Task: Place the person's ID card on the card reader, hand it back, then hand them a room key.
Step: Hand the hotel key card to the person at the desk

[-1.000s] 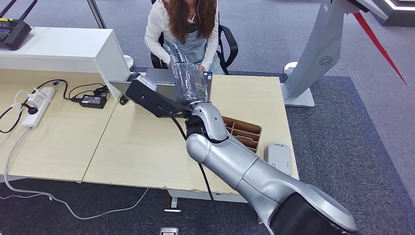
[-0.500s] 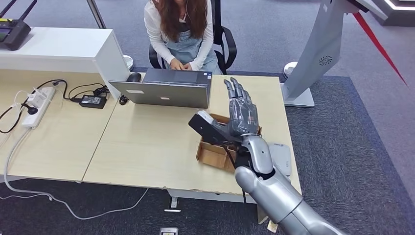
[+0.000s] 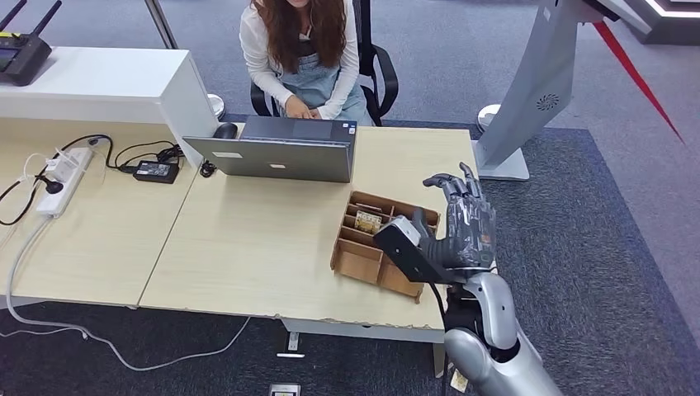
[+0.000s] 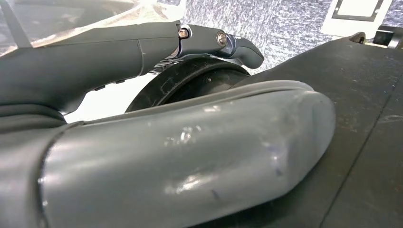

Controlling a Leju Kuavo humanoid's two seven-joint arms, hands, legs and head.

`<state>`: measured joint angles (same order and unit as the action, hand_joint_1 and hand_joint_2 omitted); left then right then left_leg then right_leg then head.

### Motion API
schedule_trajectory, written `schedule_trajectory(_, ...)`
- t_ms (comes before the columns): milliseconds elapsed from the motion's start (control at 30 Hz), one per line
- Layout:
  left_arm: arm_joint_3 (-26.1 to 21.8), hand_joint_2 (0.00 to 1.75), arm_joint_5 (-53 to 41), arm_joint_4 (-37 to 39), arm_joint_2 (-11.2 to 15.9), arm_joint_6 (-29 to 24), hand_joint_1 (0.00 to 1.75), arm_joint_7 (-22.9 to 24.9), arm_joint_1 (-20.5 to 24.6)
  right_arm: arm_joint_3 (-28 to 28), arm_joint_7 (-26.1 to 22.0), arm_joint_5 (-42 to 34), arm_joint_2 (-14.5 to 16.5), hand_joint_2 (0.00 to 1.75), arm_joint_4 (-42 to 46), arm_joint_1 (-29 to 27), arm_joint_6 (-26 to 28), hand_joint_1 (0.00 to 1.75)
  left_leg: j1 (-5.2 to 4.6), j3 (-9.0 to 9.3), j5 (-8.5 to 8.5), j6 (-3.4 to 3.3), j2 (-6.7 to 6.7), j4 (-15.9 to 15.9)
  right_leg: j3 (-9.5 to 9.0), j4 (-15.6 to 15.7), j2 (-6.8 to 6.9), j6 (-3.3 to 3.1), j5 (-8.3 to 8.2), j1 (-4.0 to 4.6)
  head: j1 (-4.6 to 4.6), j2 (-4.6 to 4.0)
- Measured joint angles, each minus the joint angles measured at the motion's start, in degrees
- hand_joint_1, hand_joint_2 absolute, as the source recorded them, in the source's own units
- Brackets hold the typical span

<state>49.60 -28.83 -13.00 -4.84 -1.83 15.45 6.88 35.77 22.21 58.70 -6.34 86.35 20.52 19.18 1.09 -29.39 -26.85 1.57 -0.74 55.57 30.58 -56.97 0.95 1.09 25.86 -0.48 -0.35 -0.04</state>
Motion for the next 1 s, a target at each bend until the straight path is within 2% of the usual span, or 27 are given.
schedule_trajectory(133,-0.61,0.00,0.27,0.00,0.09,-0.08,0.00,-0.02,-0.05,-0.36,0.38,1.45,-1.14,1.75,5.12,-0.86,-3.78,1.50,0.00,0.00,0.00,0.00,0.01,0.00,-0.01,0.00,0.00,0.00,0.00,0.00,0.00,0.00)
schedule_trajectory(233,-0.73,0.00,0.33,0.00,0.17,-0.08,0.00,-0.18,-0.04,-0.08,0.42,2.02,-1.39,1.75,8.15,-1.11,-8.10,1.28,0.00,-0.01,0.00,0.00,0.02,0.00,-0.02,0.00,0.01,0.00,0.00,0.00,-0.01,0.00)
schedule_trajectory(333,-0.78,0.00,0.30,0.00,0.22,-0.07,0.00,-0.45,-0.03,0.60,0.16,2.25,-1.32,1.75,9.87,-1.00,-10.72,1.14,0.00,-0.02,0.00,0.00,0.03,0.00,-0.02,0.00,0.01,0.00,0.00,0.00,0.00,0.00)
schedule_trajectory(600,-0.78,0.00,-0.08,0.00,0.23,-0.05,0.00,-0.94,0.07,3.98,-1.21,2.28,0.16,1.75,9.75,0.34,-12.80,0.52,0.01,-0.04,0.01,0.00,0.03,-0.02,-0.03,0.00,0.01,0.00,0.00,0.01,0.00,0.00)
schedule_trajectory(867,-0.78,0.00,-0.56,-0.02,0.23,-0.05,0.00,-1.58,0.11,7.39,-1.81,3.25,2.51,1.75,5.05,2.42,-12.82,0.32,0.01,-0.04,0.01,0.00,0.05,-0.02,-0.02,-0.01,0.02,0.00,0.00,0.01,-0.01,0.00)
schedule_trajectory(1000,-0.78,0.00,-0.67,-0.02,0.23,0.06,0.00,-1.61,0.11,8.44,-1.90,3.30,3.31,1.75,2.79,2.91,-12.58,0.36,0.01,-0.05,0.01,0.00,0.05,-0.02,-0.02,0.00,0.02,0.00,0.00,0.01,0.00,0.00)
